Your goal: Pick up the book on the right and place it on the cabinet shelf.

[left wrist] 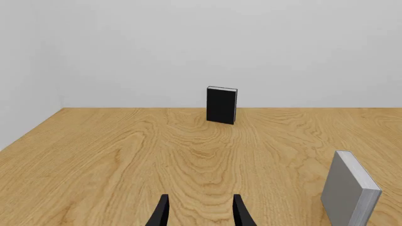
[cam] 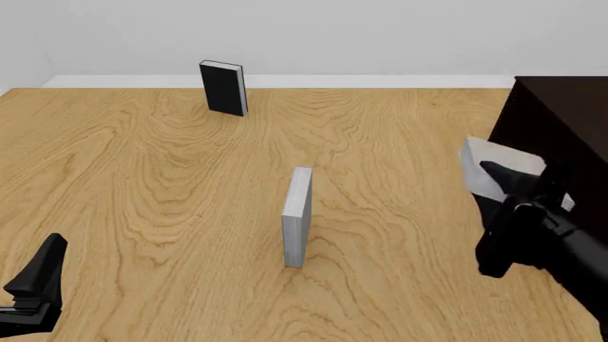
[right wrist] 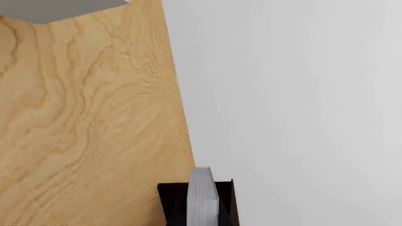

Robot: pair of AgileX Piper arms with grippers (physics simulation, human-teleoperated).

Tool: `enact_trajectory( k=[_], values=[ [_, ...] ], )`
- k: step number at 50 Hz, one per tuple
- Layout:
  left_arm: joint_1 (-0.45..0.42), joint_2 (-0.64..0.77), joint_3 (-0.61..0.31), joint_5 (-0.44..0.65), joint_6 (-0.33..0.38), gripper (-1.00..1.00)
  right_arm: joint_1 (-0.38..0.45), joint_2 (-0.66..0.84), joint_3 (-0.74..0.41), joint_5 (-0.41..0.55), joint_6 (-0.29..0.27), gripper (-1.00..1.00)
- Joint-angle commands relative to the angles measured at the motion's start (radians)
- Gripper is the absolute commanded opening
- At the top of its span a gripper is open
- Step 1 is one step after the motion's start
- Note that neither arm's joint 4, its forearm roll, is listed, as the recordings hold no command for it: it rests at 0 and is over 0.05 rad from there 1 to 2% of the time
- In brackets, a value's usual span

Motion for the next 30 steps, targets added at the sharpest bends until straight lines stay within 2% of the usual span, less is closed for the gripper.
enact_trajectory(
  k=[1,3,5,7,8,9,11,12,13,18,21,22,23,25,26,27,28,30],
  values=[
    [0.0,0.0,0.0,0.0,0.0,1.0,0.027,0.056,0.083,-0.242,-0.07,-1.0],
    [0.0,0.0,0.0,0.0,0.0,1.0,0.022,0.089,0.115,-0.279,-0.095,-1.0],
    [0.0,0.0,0.0,0.0,0.0,1.0,0.043,0.081,0.107,-0.289,-0.08,-1.0],
    [0.0,0.0,0.0,0.0,0.0,1.0,0.046,0.099,0.111,-0.324,-0.088,-1.0],
    [0.0,0.0,0.0,0.0,0.0,1.0,0.054,0.133,0.123,-0.376,-0.111,-1.0],
    [0.0,0.0,0.0,0.0,0.0,1.0,0.054,0.124,0.116,-0.347,-0.09,-1.0],
    [0.0,0.0,0.0,0.0,0.0,1.0,0.059,0.15,0.126,-0.385,-0.099,-1.0],
    [0.0,0.0,0.0,0.0,0.0,1.0,0.065,0.163,0.121,-0.396,-0.084,-1.0],
    [0.0,0.0,0.0,0.0,0.0,1.0,0.056,0.19,0.138,-0.433,-0.11,-1.0],
    [0.0,0.0,0.0,0.0,0.0,1.0,0.067,0.203,0.132,-0.442,-0.091,-1.0],
    [0.0,0.0,0.0,0.0,0.0,1.0,0.072,0.235,0.137,-0.481,-0.095,-1.0],
    [0.0,0.0,0.0,0.0,0.0,1.0,0.067,0.26,0.148,-0.507,-0.113,-1.0],
    [0.0,0.0,0.0,0.0,0.0,1.0,0.076,0.248,0.14,-0.493,-0.087,-1.0],
    [0.0,0.0,0.0,0.0,0.0,1.0,0.068,0.301,0.161,-0.566,-0.125,-1.0],
    [0.0,0.0,0.0,0.0,0.0,1.0,0.07,0.29,0.155,-0.549,-0.108,-1.0],
    [0.0,0.0,0.0,0.0,0.0,1.0,0.069,0.303,0.159,-0.562,-0.108,-1.0],
    [0.0,0.0,0.0,0.0,0.0,1.0,0.062,0.344,0.171,-0.603,-0.133,-1.0],
    [0.0,0.0,0.0,0.0,0.0,1.0,0.064,0.342,0.164,-0.609,-0.124,-1.0]
  ],
)
